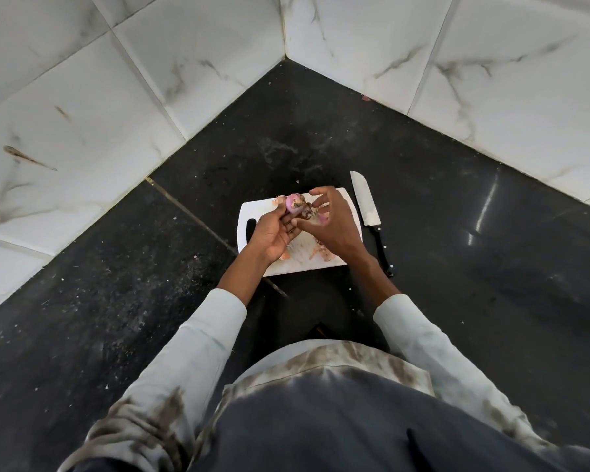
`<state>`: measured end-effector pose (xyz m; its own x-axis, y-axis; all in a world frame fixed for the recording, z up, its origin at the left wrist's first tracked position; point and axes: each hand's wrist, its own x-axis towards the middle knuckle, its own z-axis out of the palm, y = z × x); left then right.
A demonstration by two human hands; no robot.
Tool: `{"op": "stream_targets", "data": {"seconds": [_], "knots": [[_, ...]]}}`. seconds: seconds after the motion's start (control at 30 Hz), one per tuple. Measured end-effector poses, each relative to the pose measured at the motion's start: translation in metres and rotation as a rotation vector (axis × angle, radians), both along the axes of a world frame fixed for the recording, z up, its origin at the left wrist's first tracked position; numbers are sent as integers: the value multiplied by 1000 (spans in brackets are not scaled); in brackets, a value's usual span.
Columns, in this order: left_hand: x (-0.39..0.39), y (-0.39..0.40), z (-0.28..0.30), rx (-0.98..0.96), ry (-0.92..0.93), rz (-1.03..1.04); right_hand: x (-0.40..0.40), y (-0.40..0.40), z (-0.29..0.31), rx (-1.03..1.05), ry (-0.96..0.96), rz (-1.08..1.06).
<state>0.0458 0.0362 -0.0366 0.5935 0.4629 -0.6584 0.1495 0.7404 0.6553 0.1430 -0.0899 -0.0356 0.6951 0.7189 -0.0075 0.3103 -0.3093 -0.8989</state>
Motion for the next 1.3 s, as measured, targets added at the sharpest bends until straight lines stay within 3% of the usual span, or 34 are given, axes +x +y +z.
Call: {"op": "stream_targets", "data": {"seconds": [0.17,0.6,1.0,1.3], "knots": [[0,1,-2,-2,8,0,1,3,0,-25,-87,-85],[-1,7,-2,54,33,-96,11,0,-6,-15,-232,-38],[-6,8,4,56,143,-212,21,-3,-3,9,-159,-112],[-15,10,5,-61,-2,-203,13,-3,-14,-198,-108,-95]]}}
